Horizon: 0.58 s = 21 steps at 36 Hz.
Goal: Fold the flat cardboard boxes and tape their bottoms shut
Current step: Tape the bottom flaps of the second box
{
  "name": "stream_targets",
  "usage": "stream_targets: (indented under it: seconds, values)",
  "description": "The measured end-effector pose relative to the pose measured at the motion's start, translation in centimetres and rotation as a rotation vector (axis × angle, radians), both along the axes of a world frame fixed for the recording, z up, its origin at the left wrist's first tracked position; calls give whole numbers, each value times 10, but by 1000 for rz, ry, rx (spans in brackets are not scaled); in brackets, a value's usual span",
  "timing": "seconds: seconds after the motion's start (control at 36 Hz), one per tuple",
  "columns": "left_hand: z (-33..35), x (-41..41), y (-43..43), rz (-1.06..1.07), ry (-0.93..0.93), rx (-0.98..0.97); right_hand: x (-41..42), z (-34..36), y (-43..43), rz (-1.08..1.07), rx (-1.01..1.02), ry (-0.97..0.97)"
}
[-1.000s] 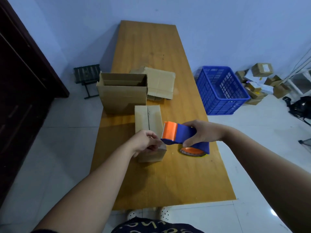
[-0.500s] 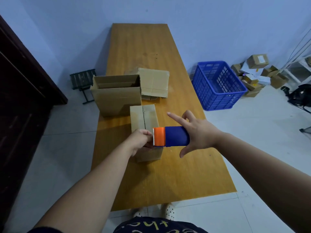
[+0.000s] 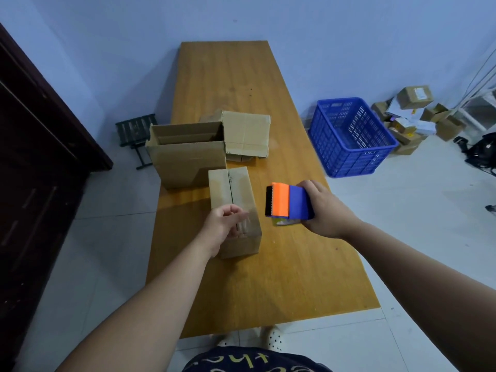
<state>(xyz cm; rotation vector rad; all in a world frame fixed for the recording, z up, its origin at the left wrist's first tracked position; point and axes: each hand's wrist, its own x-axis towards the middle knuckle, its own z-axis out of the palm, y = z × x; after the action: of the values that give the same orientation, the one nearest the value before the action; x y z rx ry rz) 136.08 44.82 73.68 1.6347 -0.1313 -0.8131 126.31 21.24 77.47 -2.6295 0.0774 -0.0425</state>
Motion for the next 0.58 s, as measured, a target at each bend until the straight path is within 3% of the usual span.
stream_targets:
  seconds: [0.25,0.58]
  values:
    - [3,7,10,5,255,-180,6,15,13,-97,290,-25]
    - [-3,16,30,44,624,-596,2,7,45,-58,588,107]
